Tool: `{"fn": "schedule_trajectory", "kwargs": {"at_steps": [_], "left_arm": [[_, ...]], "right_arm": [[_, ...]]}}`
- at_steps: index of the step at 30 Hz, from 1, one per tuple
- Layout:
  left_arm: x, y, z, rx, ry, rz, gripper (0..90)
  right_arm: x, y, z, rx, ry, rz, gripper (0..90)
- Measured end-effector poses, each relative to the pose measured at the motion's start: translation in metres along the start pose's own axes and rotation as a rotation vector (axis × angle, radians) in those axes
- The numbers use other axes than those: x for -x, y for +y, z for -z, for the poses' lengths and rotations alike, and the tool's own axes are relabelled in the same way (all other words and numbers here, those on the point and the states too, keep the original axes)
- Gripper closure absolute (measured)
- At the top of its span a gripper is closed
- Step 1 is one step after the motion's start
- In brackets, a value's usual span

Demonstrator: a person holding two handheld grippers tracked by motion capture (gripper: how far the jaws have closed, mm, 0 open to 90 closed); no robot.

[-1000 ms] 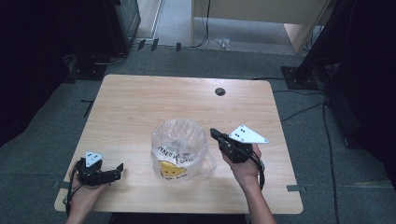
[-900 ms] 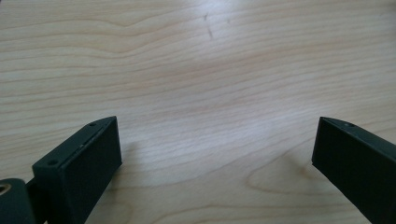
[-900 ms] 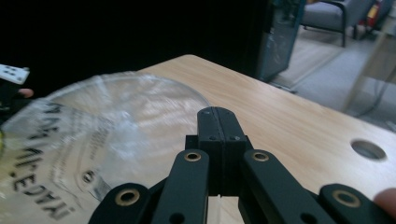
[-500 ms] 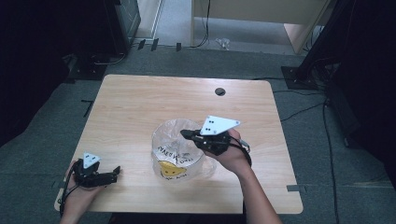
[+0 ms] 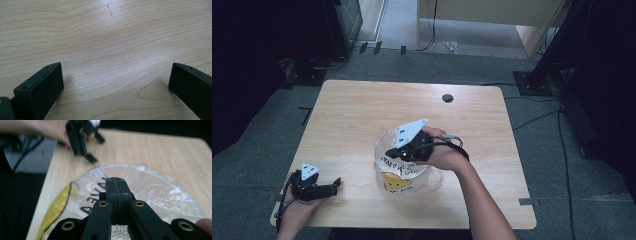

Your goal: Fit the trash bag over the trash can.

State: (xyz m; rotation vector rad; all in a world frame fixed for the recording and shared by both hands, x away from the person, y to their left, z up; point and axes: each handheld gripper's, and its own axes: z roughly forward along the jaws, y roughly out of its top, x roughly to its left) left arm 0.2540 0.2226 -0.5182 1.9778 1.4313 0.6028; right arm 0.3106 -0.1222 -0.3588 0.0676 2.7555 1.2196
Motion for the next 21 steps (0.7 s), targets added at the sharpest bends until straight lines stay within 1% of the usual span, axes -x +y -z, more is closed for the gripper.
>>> {"fn": "schedule_trajectory", "kwargs": {"at_steps": [1, 4, 6, 7, 8, 11, 14, 16, 17, 19, 21], "left_arm": [[0.000, 0.000, 0.000, 0.001, 0.000, 0.001, 0.0], [0.000, 0.000, 0.000, 0.001, -0.002, -0.001, 0.0], [0.000, 0.001, -0.001, 0.001, -0.003, -0.002, 0.0], [0.000, 0.001, -0.001, 0.005, -0.004, 0.002, 0.0], [0.000, 0.001, -0.001, 0.004, -0.005, -0.001, 0.0], [0.000, 0.001, -0.001, -0.001, -0.005, -0.004, 0.0], [0.000, 0.002, -0.001, -0.001, -0.005, -0.004, 0.0], [0.000, 0.002, -0.001, -0.001, -0.005, -0.004, 0.0], [0.000, 0.002, -0.002, 0.000, -0.005, -0.004, 0.0], [0.000, 0.002, -0.002, 0.000, -0.005, -0.004, 0.0], [0.000, 0.002, -0.002, 0.001, -0.005, -0.004, 0.0]], "right_arm": [[0.000, 0.002, -0.004, -0.039, 0.005, 0.012, 90.0], [-0.002, 0.006, -0.019, -0.159, 0.016, 0.079, 90.0], [-0.005, 0.009, -0.027, -0.215, 0.016, 0.121, 90.0], [-0.006, 0.011, -0.031, -0.229, 0.028, 0.140, 90.0], [-0.006, 0.013, -0.035, -0.248, 0.038, 0.149, 90.0], [-0.006, 0.017, -0.048, -0.299, 0.055, 0.190, 90.0], [-0.008, 0.017, -0.061, -0.344, 0.084, 0.225, 90.0], [-0.007, 0.014, -0.070, -0.374, 0.100, 0.238, 90.0], [-0.006, 0.012, -0.074, -0.388, 0.110, 0.234, 90.0], [-0.002, 0.007, -0.082, -0.404, 0.138, 0.216, 90.0], [0.001, 0.002, -0.089, -0.415, 0.155, 0.185, 90.0]]}}
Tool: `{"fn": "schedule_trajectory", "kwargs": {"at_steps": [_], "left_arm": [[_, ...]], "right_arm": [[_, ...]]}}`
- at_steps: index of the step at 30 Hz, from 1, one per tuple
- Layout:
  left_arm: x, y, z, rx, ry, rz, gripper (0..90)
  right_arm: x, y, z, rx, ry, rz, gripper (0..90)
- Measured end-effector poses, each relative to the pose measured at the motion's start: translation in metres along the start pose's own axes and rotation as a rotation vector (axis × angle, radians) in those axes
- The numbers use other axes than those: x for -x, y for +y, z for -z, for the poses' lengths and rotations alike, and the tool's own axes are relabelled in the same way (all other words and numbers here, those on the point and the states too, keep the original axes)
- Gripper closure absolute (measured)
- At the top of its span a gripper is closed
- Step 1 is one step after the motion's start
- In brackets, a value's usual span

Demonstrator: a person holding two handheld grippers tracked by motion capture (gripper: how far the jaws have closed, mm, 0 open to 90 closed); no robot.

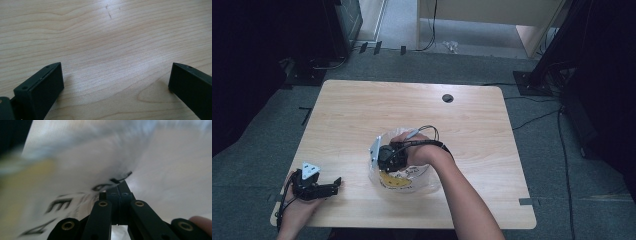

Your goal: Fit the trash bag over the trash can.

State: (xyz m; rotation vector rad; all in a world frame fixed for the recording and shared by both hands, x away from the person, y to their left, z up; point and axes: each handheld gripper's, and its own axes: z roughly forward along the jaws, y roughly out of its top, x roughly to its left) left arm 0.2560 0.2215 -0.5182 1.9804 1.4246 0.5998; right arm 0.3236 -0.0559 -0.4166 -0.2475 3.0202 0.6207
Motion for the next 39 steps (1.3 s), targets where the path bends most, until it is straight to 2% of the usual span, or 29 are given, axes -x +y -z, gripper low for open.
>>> {"fn": "schedule_trajectory", "kwargs": {"at_steps": [7, 11, 14, 22, 26, 35, 39], "left_arm": [[0.000, 0.000, 0.000, 0.000, 0.000, 0.000, 0.0], [0.000, 0.000, 0.000, 0.000, 0.000, 0.000, 0.0], [0.000, 0.000, 0.000, 0.000, 0.000, 0.000, 0.0], [0.000, 0.000, 0.000, 0.001, 0.000, 0.001, 0.0], [0.000, 0.000, 0.000, 0.001, 0.000, 0.000, 0.0], [0.000, 0.000, 0.000, 0.000, 0.000, 0.000, 0.0], [0.000, 0.000, 0.000, 0.000, -0.001, 0.001, 0.0]], "right_arm": [[0.009, -0.004, -0.020, -0.038, 0.095, -0.036, 90.0], [0.014, -0.005, -0.028, -0.052, 0.111, -0.039, 90.0], [0.017, -0.008, -0.034, -0.045, 0.133, -0.060, 90.0], [0.019, -0.007, -0.032, -0.051, 0.121, -0.062, 88.4], [0.016, -0.001, -0.021, -0.049, 0.107, -0.059, 90.0], [0.008, 0.003, 0.016, 0.050, 0.066, -0.056, 90.0], [0.000, 0.004, 0.011, 0.009, 0.069, -0.045, 90.0]]}}
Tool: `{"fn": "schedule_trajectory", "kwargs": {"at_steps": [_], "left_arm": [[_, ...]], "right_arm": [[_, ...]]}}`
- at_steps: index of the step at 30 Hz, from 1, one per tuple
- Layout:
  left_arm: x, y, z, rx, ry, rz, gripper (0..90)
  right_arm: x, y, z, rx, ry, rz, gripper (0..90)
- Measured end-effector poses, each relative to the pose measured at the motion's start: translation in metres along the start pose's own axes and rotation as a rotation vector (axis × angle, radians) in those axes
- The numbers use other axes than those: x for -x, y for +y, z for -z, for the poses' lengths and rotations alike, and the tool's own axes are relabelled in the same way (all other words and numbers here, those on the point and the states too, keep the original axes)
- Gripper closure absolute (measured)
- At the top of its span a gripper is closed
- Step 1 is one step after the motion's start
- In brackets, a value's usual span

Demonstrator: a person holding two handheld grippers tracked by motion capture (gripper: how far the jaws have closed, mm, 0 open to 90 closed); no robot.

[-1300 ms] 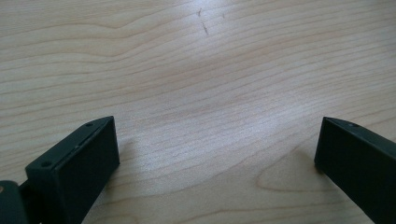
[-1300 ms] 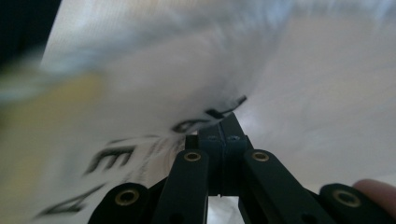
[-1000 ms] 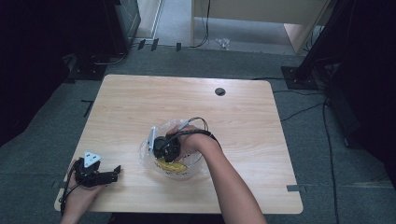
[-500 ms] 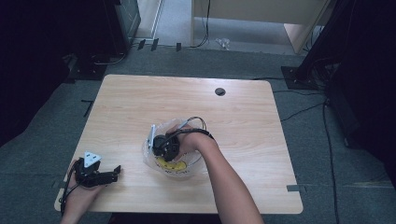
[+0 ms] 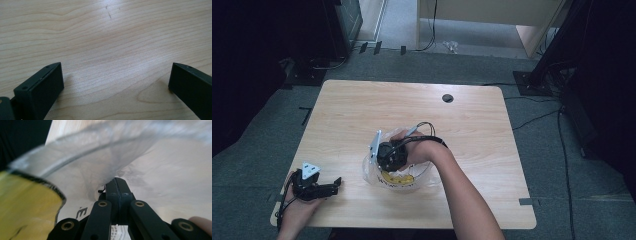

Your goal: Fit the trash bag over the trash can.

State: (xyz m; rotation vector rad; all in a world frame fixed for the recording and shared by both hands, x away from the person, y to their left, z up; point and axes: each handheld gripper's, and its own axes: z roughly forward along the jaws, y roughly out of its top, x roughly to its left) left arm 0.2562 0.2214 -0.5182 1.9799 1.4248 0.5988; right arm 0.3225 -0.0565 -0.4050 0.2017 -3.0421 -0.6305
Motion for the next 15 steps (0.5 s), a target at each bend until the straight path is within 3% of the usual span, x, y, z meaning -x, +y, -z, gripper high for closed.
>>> {"fn": "schedule_trajectory", "kwargs": {"at_steps": [2, 5, 6, 11, 13, 15], "left_arm": [[0.000, 0.000, 0.000, 0.000, 0.000, -0.001, 0.0], [0.000, 0.000, 0.000, 0.000, 0.001, -0.001, 0.0], [0.000, 0.000, 0.000, 0.000, 0.001, -0.002, 0.0], [0.000, 0.000, 0.000, 0.000, 0.001, 0.000, 0.0], [0.000, 0.000, 0.000, -0.002, 0.001, -0.003, 0.0], [0.000, 0.000, 0.000, 0.001, 0.000, 0.000, 0.0]], "right_arm": [[-0.001, -0.002, -0.008, -0.025, 0.006, -0.026, 89.0], [0.001, -0.005, -0.022, -0.055, 0.022, -0.118, 88.0], [0.001, -0.006, -0.025, -0.065, 0.028, -0.129, 87.3], [0.003, -0.005, -0.027, -0.070, 0.029, -0.132, 88.4], [0.003, -0.005, -0.024, -0.056, 0.016, -0.116, 89.9], [0.003, -0.005, -0.019, -0.032, -0.001, -0.132, 90.0]]}}
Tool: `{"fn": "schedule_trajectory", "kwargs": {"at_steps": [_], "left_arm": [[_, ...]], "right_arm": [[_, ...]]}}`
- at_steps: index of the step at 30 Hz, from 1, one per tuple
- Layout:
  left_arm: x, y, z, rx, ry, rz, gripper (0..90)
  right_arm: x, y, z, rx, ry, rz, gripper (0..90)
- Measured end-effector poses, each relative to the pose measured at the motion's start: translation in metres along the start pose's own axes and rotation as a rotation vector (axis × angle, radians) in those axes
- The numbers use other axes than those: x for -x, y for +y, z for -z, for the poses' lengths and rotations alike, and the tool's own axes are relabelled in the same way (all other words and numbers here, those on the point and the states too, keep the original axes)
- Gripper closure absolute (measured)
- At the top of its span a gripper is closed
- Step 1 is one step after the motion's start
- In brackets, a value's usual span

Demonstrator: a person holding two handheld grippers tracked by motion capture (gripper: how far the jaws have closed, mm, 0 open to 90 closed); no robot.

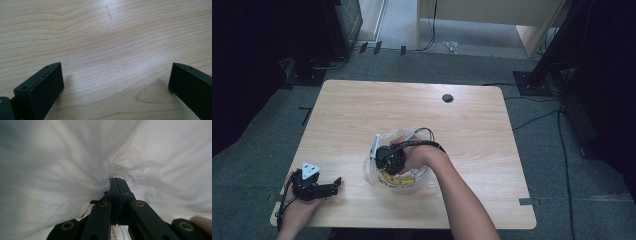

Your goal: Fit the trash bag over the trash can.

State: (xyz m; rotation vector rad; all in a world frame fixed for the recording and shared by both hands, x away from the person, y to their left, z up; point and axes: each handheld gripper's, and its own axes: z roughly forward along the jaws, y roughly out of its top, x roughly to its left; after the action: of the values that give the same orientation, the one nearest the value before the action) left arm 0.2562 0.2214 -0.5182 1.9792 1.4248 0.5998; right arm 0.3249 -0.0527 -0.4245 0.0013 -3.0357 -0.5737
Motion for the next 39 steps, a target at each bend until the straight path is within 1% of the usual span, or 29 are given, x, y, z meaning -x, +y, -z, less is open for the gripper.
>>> {"fn": "schedule_trajectory", "kwargs": {"at_steps": [3, 6, 9, 12, 15, 16, 18, 21, 23, 26, 29, 31, 34, 36, 39], "left_arm": [[0.000, 0.000, 0.000, 0.001, 0.000, 0.001, 0.0], [0.000, 0.000, 0.000, 0.001, 0.000, 0.001, 0.0], [0.000, 0.000, 0.000, -0.001, 0.000, 0.000, 0.0], [0.000, 0.000, 0.000, -0.001, 0.000, 0.000, 0.0], [0.000, 0.000, 0.000, -0.001, 0.000, 0.000, 0.0], [0.000, 0.000, 0.000, -0.001, 0.000, 0.001, 0.0], [0.000, 0.000, 0.000, -0.001, 0.000, 0.001, 0.0], [0.000, 0.000, 0.000, -0.001, 0.000, 0.000, 0.0], [0.000, 0.000, 0.000, 0.000, 0.000, 0.001, 0.0], [0.000, 0.000, 0.000, 0.000, 0.000, 0.001, 0.0], [0.000, 0.000, 0.000, 0.000, 0.000, 0.000, 0.0], [0.000, 0.000, 0.000, 0.001, 0.000, 0.001, 0.0], [0.000, 0.000, 0.000, 0.001, 0.000, 0.001, 0.0], [0.000, 0.000, 0.000, 0.001, 0.000, 0.001, 0.0], [0.000, 0.000, 0.000, -0.002, 0.000, -0.002, 0.0]], "right_arm": [[0.000, -0.002, 0.008, 0.051, -0.018, -0.013, 90.0], [-0.001, -0.002, 0.017, 0.093, -0.040, -0.009, 90.0], [-0.004, -0.002, 0.025, 0.123, -0.063, 0.009, 90.0], [-0.006, -0.002, 0.034, 0.151, -0.069, 0.025, 90.0], [-0.008, -0.002, 0.044, 0.192, -0.072, 0.030, 90.0], [-0.009, -0.003, 0.047, 0.202, -0.076, 0.037, 90.0], [-0.011, -0.002, 0.051, 0.211, -0.083, 0.032, 90.0], [-0.013, 0.000, 0.053, 0.208, -0.093, 0.043, 90.0], [-0.013, 0.001, 0.052, 0.197, -0.100, 0.038, 90.0], [-0.013, 0.003, 0.040, 0.135, -0.107, 0.042, 90.0], [-0.010, 0.004, 0.024, 0.075, -0.091, 0.039, 90.0], [-0.007, 0.005, 0.014, 0.051, -0.079, 0.034, 90.0], [-0.005, 0.005, 0.004, 0.015, -0.076, 0.041, 90.0], [-0.004, 0.006, 0.003, 0.006, -0.075, 0.048, 90.0], [-0.003, 0.008, 0.008, 0.006, -0.078, 0.048, 90.0]]}}
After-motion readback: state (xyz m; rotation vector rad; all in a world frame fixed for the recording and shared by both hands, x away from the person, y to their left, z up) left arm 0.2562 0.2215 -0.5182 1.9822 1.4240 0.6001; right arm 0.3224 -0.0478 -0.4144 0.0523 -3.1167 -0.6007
